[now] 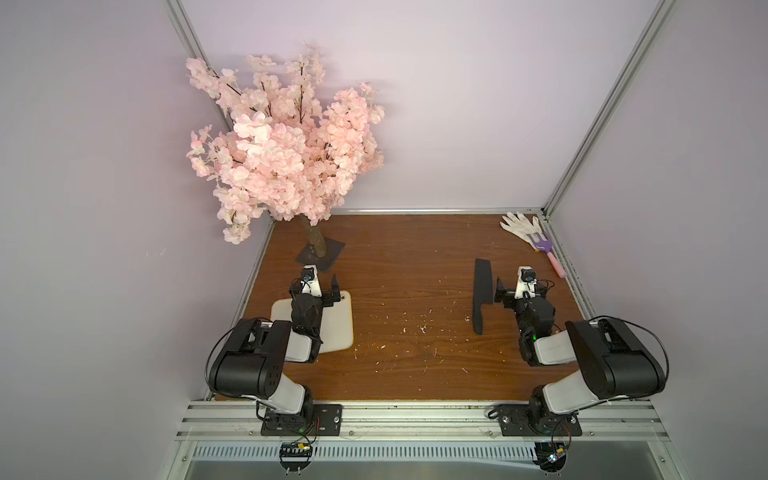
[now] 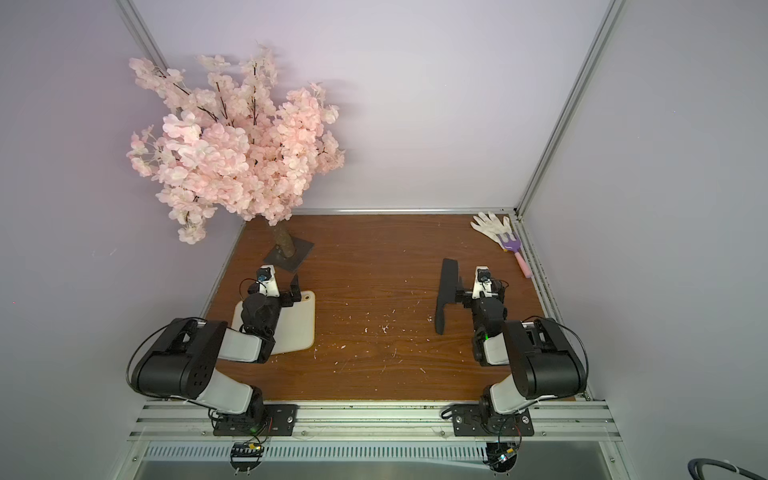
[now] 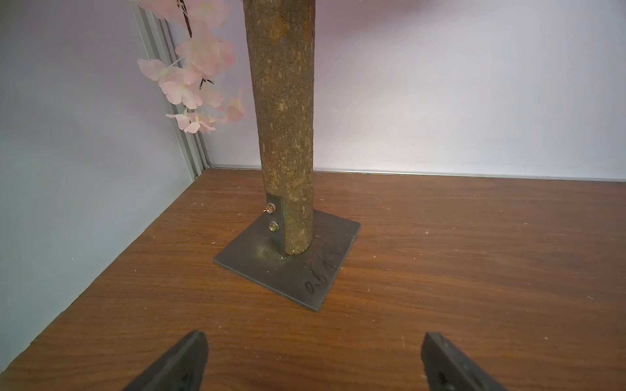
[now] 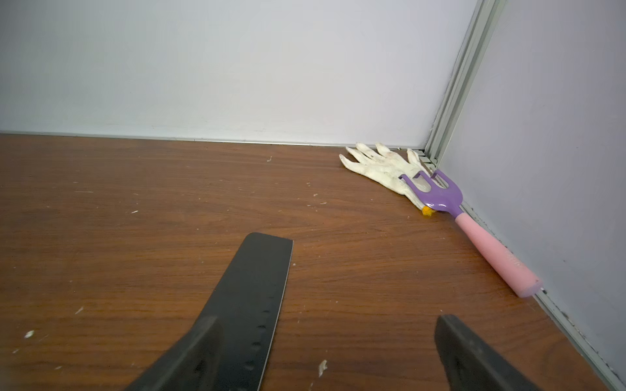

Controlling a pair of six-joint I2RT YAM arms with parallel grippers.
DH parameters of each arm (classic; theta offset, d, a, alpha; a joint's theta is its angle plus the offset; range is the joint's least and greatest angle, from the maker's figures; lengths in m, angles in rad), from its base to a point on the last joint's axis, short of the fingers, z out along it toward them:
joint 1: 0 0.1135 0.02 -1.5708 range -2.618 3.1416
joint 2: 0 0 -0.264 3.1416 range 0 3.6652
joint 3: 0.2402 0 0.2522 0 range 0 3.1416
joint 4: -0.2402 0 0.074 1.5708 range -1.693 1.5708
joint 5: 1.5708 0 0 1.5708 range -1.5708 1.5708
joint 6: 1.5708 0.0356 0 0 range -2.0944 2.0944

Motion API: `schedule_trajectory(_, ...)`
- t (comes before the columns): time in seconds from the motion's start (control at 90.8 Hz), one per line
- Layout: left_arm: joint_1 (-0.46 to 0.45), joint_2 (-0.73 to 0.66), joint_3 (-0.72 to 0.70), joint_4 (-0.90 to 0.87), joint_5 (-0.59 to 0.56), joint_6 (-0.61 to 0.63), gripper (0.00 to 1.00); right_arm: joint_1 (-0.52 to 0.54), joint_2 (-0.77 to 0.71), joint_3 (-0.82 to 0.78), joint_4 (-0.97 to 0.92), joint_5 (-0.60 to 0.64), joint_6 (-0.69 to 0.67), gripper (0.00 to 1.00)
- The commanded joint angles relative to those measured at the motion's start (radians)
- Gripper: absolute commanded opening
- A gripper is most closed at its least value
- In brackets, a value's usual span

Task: Align the knife with the edge of the cutting board
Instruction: Move the work surface to the center of the board.

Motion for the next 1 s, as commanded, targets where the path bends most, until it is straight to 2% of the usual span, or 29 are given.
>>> schedule_trajectory(0.0, 0.015, 0.001, 0.016, -0.006, -0.012, -0.003, 1.00, -0.002, 0.002, 0.018, 0.015, -0.013, 0.018, 1.00)
schedule_trajectory(0.991, -0.011, -0.001, 0.002, 0.020, -0.066, 0.004, 1.00, 0.000, 0.001, 0.018, 0.015, -0.011, 0.016, 1.00)
